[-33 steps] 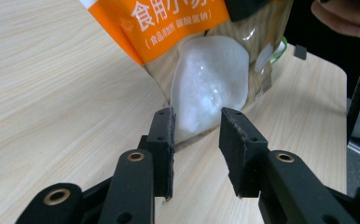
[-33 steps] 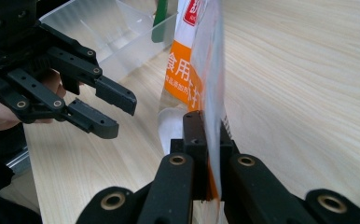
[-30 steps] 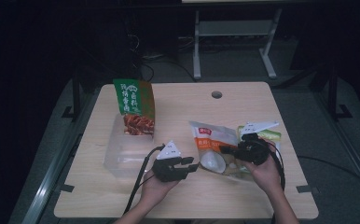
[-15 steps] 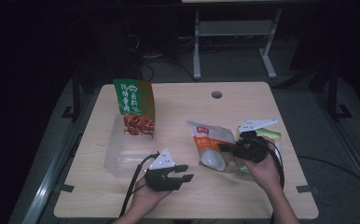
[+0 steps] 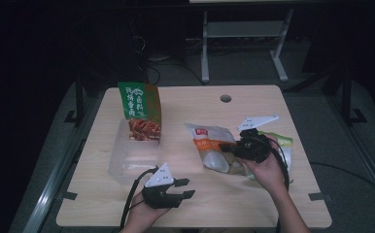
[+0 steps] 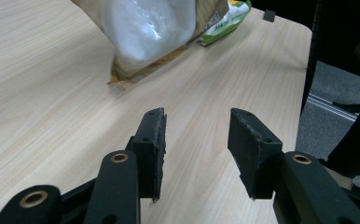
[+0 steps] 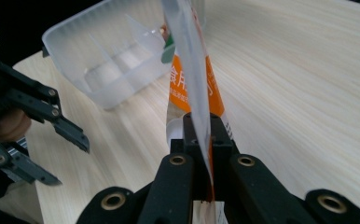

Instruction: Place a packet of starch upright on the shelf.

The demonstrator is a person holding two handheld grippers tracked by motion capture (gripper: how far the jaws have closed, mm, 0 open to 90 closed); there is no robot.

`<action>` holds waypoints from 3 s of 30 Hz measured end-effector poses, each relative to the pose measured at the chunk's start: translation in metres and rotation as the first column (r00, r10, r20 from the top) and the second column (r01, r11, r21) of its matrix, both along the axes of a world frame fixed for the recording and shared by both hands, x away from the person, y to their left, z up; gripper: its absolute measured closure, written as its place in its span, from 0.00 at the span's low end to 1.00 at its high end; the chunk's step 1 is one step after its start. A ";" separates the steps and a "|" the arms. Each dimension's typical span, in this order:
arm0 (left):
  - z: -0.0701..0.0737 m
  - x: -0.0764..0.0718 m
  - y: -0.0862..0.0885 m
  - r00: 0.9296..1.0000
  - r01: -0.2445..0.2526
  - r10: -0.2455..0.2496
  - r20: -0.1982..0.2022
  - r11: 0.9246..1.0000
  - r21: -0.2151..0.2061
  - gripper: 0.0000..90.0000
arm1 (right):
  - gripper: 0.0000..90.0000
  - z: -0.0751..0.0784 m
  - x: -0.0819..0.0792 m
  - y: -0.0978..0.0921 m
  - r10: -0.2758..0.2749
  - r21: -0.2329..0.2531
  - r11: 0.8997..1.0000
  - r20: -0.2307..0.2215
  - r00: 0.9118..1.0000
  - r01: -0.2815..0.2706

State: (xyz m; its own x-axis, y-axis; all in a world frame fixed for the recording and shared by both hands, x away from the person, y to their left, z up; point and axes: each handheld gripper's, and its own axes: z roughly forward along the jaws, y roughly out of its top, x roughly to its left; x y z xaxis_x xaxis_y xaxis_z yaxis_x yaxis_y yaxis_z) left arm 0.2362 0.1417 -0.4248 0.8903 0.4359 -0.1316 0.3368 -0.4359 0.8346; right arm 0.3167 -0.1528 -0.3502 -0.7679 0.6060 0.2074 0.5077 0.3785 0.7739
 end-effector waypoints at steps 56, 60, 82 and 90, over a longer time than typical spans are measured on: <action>0.003 -0.015 0.019 0.999 0.017 -0.017 0.034 1.000 0.001 0.53 | 1.00 0.059 0.061 0.161 0.209 0.077 0.974 0.077 0.975 -0.214; 0.003 -0.019 0.025 1.000 0.007 -0.008 0.029 1.000 0.013 0.52 | 1.00 0.054 0.065 0.174 0.214 0.088 0.972 0.069 0.974 -0.219; -0.006 -0.017 0.032 1.000 -0.028 0.029 0.006 0.999 -0.019 0.52 | 1.00 0.009 0.088 0.244 0.235 0.121 0.965 0.011 0.972 -0.234; -0.006 -0.017 0.030 1.000 -0.018 0.018 0.016 1.000 -0.012 0.52 | 1.00 -0.009 0.090 0.250 0.201 0.187 0.962 0.007 0.979 -0.199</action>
State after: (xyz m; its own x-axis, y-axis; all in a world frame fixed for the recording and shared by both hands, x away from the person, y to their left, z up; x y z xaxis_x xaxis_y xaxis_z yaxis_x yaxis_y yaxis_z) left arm 0.2190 0.1721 -0.4311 0.8842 0.4505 -0.1230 0.3313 -0.4195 0.8451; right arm 0.4067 0.0975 -0.3596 -0.8664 0.3898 0.3120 0.4460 0.3233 0.8346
